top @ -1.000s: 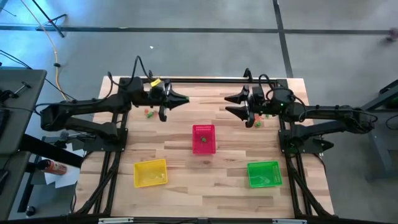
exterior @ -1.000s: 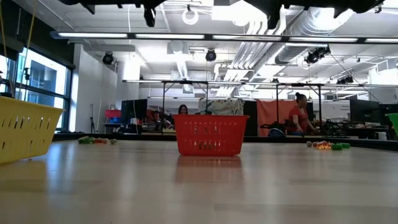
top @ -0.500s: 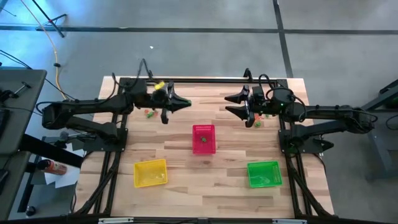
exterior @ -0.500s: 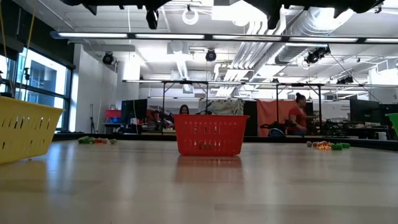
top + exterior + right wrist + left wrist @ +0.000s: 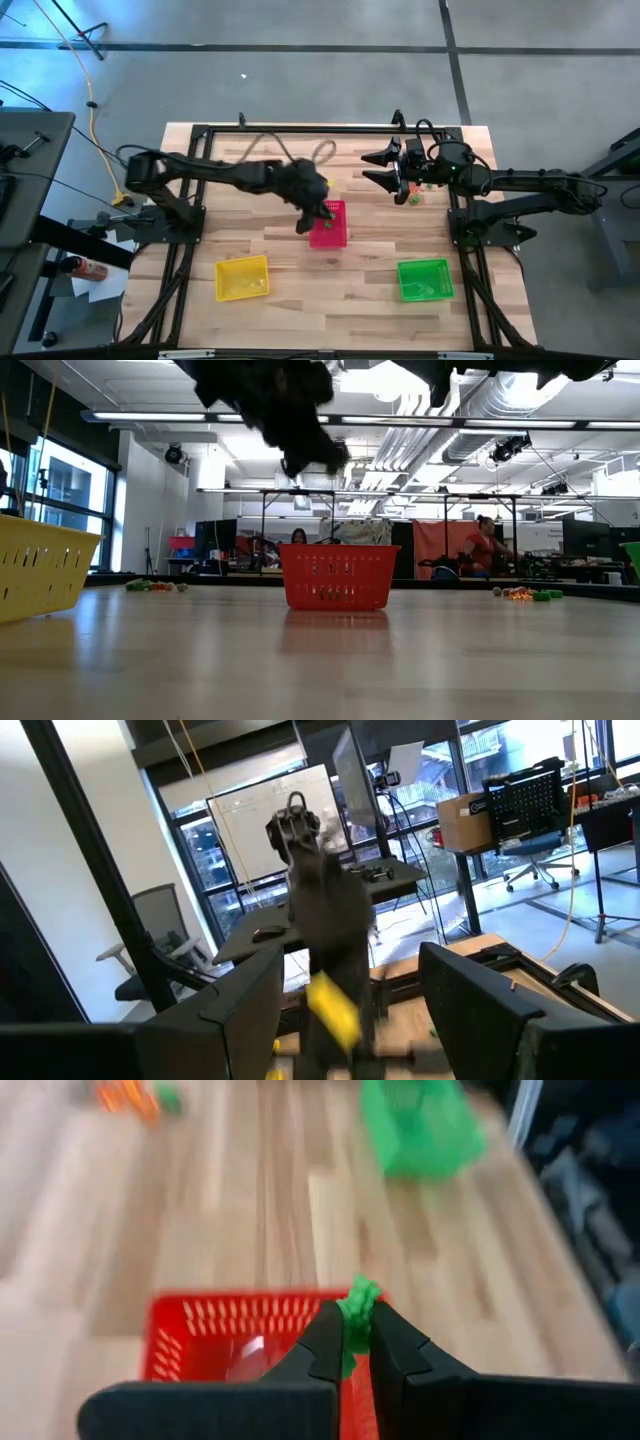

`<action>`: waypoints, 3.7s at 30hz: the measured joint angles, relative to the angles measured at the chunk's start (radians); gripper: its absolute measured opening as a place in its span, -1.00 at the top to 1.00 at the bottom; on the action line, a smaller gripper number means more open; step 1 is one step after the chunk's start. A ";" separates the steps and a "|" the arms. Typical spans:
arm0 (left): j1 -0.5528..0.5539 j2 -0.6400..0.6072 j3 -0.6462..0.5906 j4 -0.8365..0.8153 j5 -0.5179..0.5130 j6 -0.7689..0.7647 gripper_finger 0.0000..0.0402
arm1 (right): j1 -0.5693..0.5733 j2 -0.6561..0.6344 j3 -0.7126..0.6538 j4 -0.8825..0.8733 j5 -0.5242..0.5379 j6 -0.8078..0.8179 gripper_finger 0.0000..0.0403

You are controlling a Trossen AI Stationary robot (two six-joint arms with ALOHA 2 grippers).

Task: Sort Halloween decoration
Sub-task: Put the green skeleton toy into the red bin

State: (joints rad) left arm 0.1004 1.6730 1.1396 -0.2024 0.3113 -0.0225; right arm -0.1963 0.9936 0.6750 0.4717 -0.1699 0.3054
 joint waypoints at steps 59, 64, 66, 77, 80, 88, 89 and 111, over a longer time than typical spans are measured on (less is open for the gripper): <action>0.250 -0.450 -0.003 0.156 -0.009 -0.070 0.10 | 0.000 0.094 0.320 -0.469 0.066 -0.215 -0.12; 0.232 -0.585 -0.183 0.327 -0.127 -0.156 0.11 | 0.000 0.117 0.380 -0.580 0.066 -0.235 -0.12; 0.231 -0.606 -0.215 0.352 -0.154 -0.157 0.12 | 0.000 0.120 0.382 -0.604 0.066 -0.235 -0.12; 0.232 -0.618 -0.226 0.287 -0.165 -0.144 0.12 | 0.000 0.121 0.385 -0.700 0.169 -0.114 -0.12; 0.234 -0.619 -0.226 0.267 -0.171 -0.151 0.12 | -0.028 0.121 0.385 -0.944 0.342 0.078 -0.12; 0.234 -0.613 -0.226 0.268 -0.201 -0.129 0.12 | -0.144 0.119 0.164 -1.415 0.395 0.773 -0.12; 0.234 -0.613 -0.226 0.267 -0.208 -0.124 0.12 | -0.152 0.119 0.120 -1.412 0.376 0.845 -0.12; 0.234 -0.613 -0.226 0.266 -0.236 -0.106 0.12 | -0.270 0.141 -0.214 -1.197 0.326 1.216 -0.12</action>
State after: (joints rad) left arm 0.3344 1.0603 0.9138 0.0639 0.0752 -0.1289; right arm -0.4660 1.1341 0.4614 -0.7250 0.1561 1.5210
